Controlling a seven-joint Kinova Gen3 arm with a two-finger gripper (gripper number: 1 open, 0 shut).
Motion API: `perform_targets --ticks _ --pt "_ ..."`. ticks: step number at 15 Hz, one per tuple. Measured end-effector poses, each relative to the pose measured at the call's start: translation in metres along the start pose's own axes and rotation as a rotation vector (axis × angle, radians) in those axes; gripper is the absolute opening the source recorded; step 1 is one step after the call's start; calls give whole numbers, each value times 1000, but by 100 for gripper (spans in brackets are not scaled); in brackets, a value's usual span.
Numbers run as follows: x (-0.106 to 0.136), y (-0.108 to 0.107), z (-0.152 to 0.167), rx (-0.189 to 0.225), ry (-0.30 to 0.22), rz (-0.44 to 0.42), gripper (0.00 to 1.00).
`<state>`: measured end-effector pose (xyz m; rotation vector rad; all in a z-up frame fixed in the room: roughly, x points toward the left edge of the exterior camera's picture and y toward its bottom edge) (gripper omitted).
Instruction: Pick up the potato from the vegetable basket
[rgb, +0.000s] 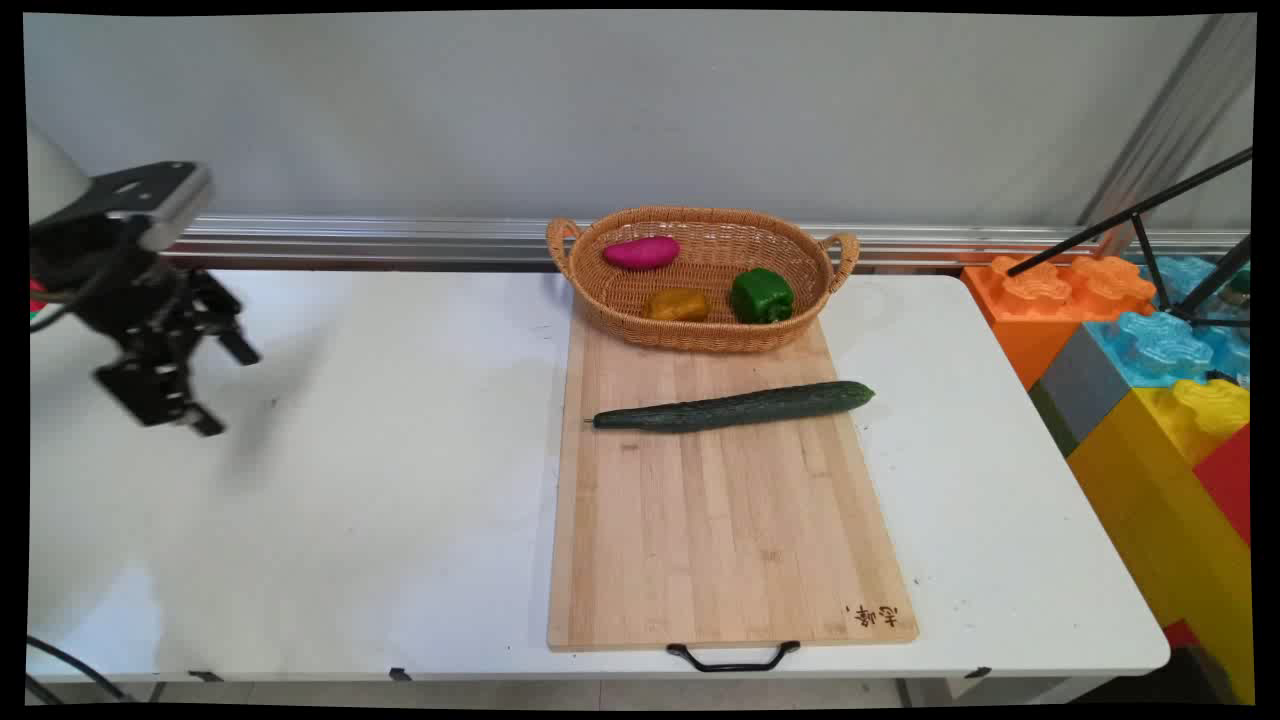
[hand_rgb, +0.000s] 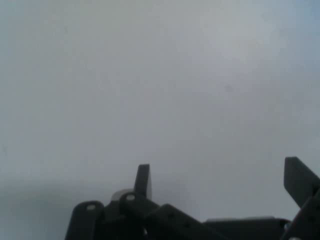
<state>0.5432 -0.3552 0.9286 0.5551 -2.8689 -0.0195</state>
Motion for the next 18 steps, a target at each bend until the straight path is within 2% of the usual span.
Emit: perform_targets --ticks 4,8,13,16,18 --pt "30 -5 15 50 72 -10 100" --pt "88 -17 28 124 138 -15 100" --pt "180 -35 34 228 209 11 100" --pt "230 -53 38 291 243 -6 100" --pt "253 -69 43 314 256 -38 100"
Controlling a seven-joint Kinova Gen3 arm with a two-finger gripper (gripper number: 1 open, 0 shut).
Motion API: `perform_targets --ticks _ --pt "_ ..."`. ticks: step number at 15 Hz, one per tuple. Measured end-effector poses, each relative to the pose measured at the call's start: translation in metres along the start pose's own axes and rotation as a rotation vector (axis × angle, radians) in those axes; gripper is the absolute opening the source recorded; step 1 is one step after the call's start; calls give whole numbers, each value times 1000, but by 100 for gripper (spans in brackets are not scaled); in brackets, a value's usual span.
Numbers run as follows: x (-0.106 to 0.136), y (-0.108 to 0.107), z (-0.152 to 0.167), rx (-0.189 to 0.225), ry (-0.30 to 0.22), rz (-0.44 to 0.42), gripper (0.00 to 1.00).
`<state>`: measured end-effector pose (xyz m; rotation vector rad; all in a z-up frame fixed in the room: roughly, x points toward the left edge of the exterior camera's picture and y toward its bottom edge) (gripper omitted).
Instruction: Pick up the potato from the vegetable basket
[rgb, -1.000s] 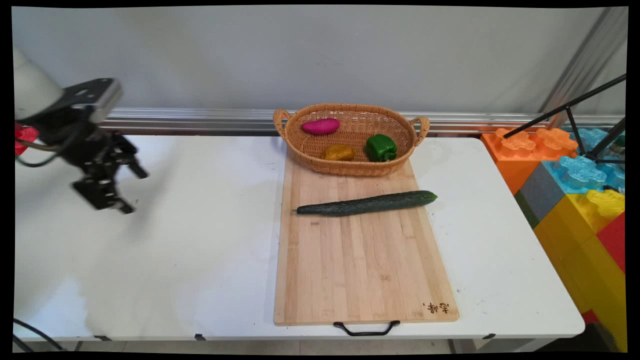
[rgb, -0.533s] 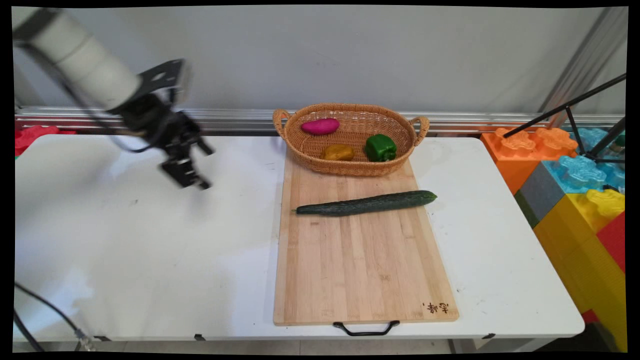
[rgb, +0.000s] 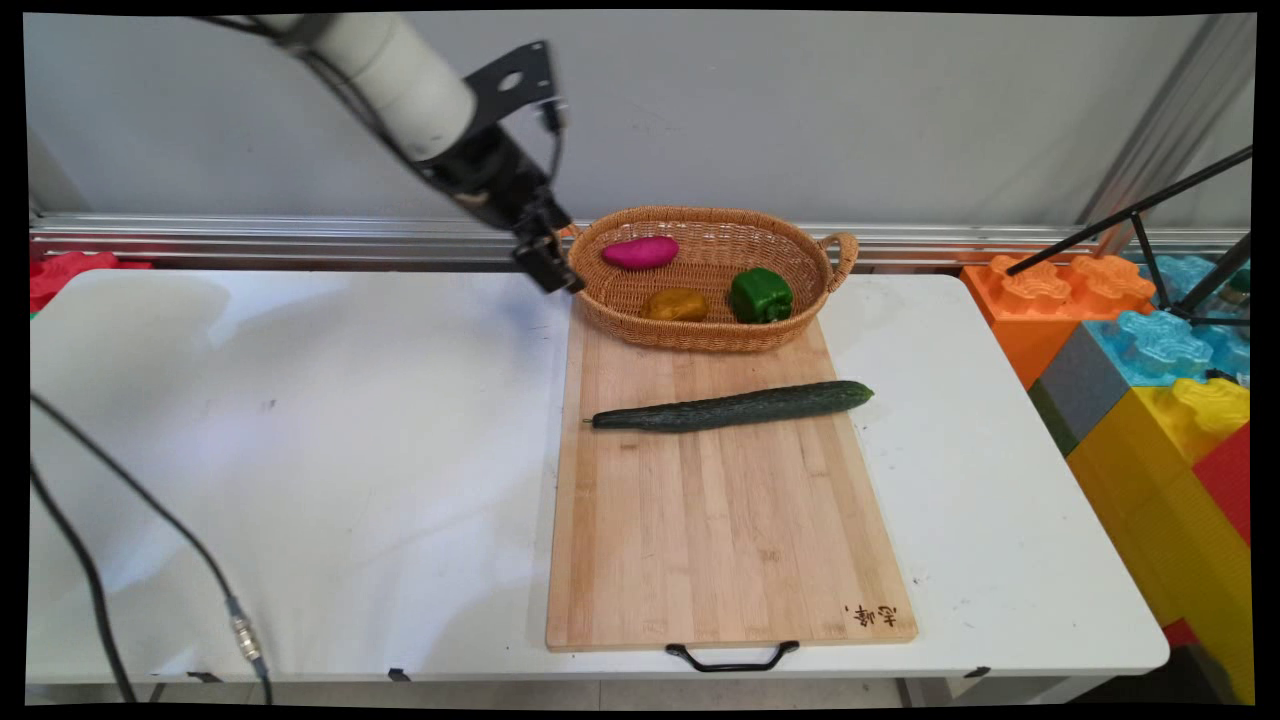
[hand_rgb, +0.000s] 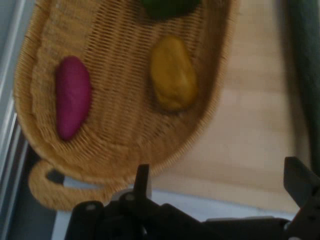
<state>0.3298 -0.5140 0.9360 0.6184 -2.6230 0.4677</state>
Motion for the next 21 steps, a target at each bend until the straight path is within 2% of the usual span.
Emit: perform_targets --ticks 5,9,15,21 --pt "34 -27 45 22 10 -78 100" --pt "50 -44 97 -6 12 -149 100" --pt "54 -60 159 -51 3 -234 100" --pt "52 -64 192 -94 -6 -282 100"
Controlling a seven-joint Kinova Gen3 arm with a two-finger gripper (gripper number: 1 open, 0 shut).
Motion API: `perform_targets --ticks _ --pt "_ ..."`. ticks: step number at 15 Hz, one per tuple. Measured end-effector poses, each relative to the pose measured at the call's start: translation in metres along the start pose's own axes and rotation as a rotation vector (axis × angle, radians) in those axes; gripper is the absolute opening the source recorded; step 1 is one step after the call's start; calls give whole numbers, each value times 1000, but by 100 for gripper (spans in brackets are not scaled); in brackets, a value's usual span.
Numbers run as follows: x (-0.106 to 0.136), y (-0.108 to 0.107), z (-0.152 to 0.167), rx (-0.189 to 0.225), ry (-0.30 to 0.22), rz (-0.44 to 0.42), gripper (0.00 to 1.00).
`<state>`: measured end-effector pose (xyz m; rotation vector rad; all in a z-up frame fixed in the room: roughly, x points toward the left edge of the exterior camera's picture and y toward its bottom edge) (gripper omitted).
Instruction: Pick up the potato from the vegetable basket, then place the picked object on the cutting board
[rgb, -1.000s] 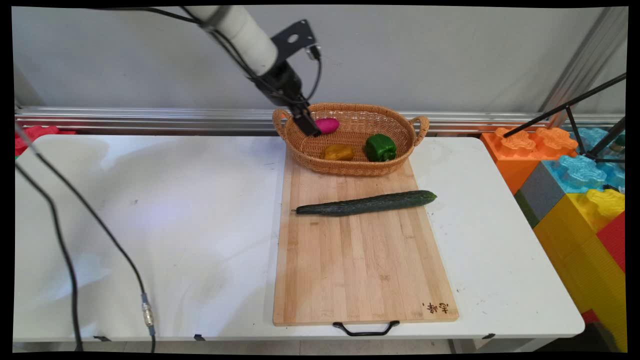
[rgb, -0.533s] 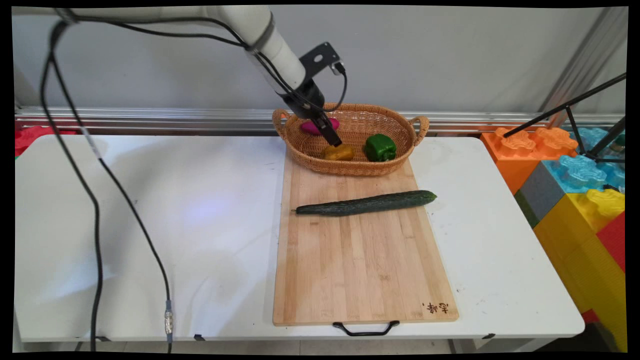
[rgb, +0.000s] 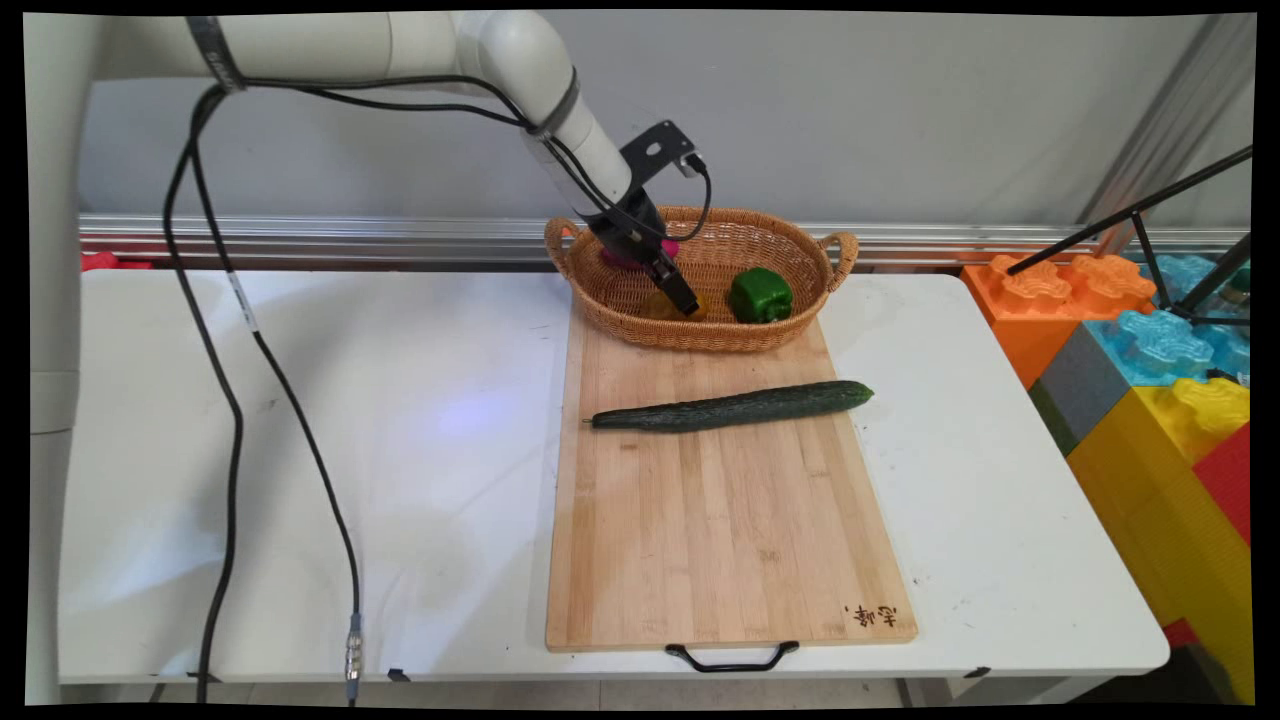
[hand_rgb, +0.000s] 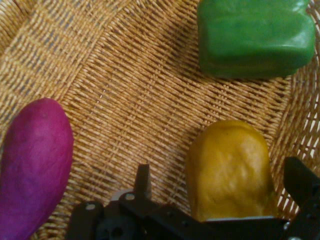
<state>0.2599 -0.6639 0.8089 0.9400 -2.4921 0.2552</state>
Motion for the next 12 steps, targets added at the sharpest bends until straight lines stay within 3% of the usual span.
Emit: perform_targets --ticks 3,4,12 --pt "0 -3 12 -14 -4 -12 100" --pt "0 -4 15 -15 -6 -11 0" --pt "7 10 10 -24 12 20 0"
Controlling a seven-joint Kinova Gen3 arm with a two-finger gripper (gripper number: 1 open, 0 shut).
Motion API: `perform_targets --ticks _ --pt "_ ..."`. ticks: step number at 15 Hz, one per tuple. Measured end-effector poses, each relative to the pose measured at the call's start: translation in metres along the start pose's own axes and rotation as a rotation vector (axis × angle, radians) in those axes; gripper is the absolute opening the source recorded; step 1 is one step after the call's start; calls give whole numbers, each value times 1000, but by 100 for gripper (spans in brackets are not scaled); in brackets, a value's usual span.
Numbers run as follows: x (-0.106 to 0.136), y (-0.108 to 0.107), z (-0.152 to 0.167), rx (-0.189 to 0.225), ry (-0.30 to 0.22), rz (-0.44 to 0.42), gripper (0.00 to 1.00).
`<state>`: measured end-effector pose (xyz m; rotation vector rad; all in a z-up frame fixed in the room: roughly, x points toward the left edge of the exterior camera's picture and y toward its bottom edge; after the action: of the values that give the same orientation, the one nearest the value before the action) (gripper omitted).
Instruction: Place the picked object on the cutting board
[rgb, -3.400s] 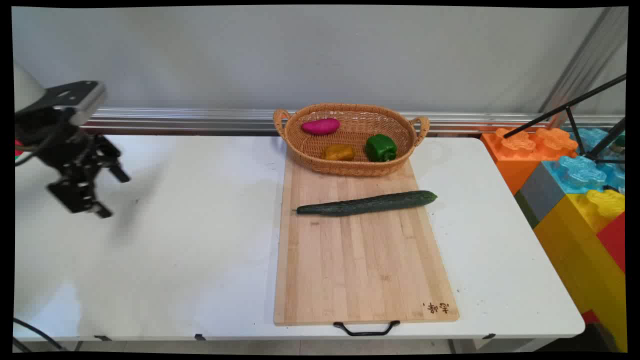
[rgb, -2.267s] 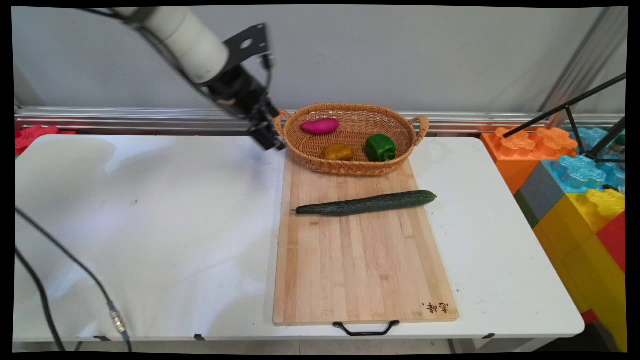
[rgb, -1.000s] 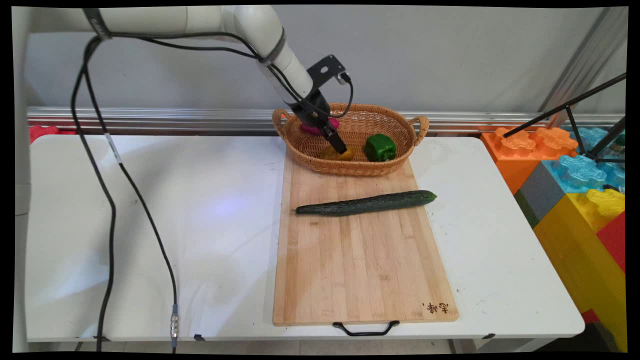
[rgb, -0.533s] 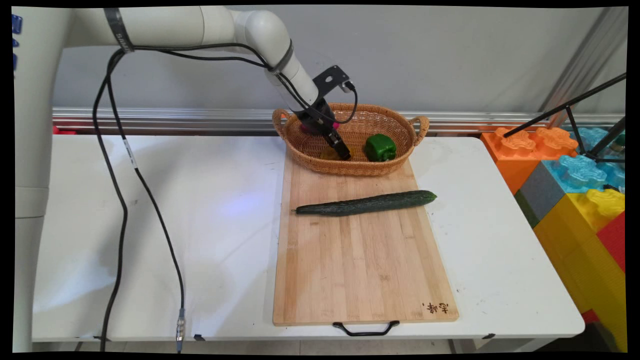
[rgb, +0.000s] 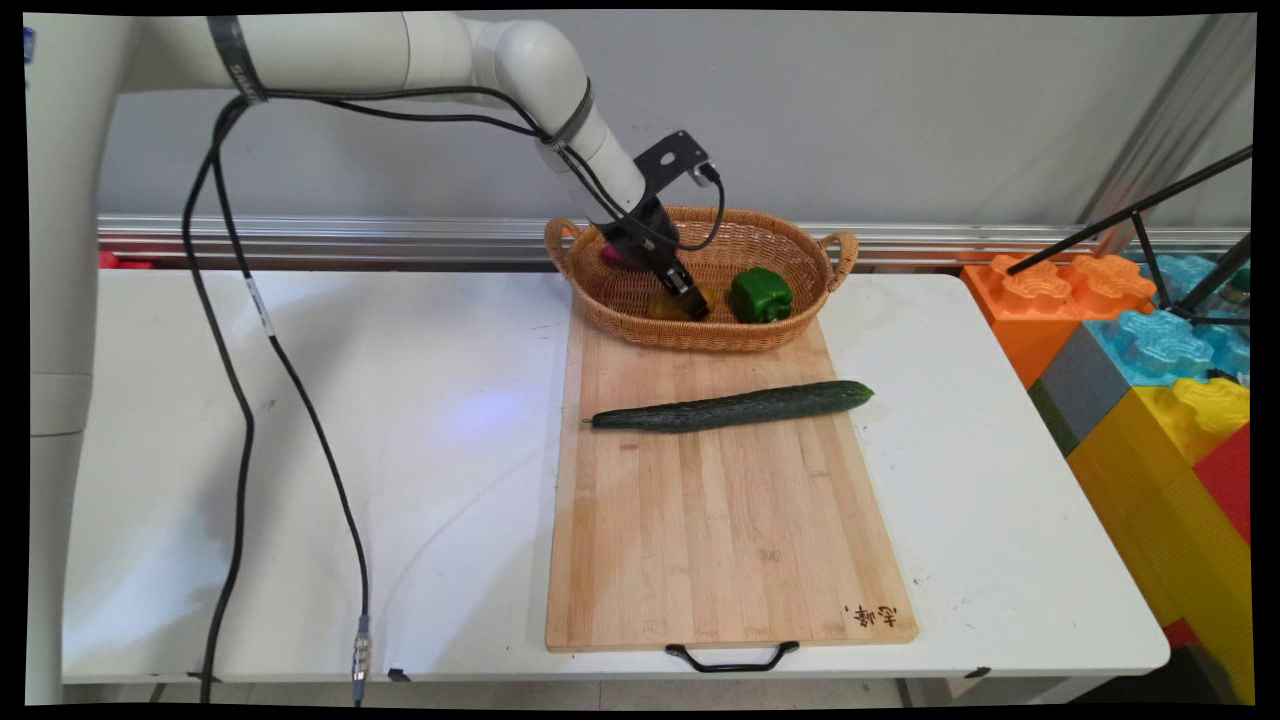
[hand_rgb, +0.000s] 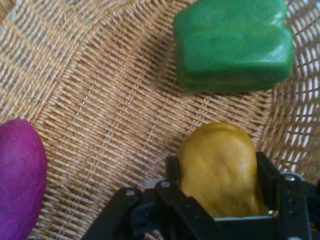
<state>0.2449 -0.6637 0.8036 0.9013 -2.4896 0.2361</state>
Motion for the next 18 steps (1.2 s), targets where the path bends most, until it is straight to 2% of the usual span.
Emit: perform_targets --ticks 5,7,9,11,13,18 --pt "20 33 -40 91 38 27 0" --pt "32 55 -67 128 56 43 0" --pt "37 75 -83 130 62 53 0" --pt "40 99 -96 105 62 64 0" --pt "38 132 -103 50 57 81 0" --pt "25 191 -94 -62 46 122 0"
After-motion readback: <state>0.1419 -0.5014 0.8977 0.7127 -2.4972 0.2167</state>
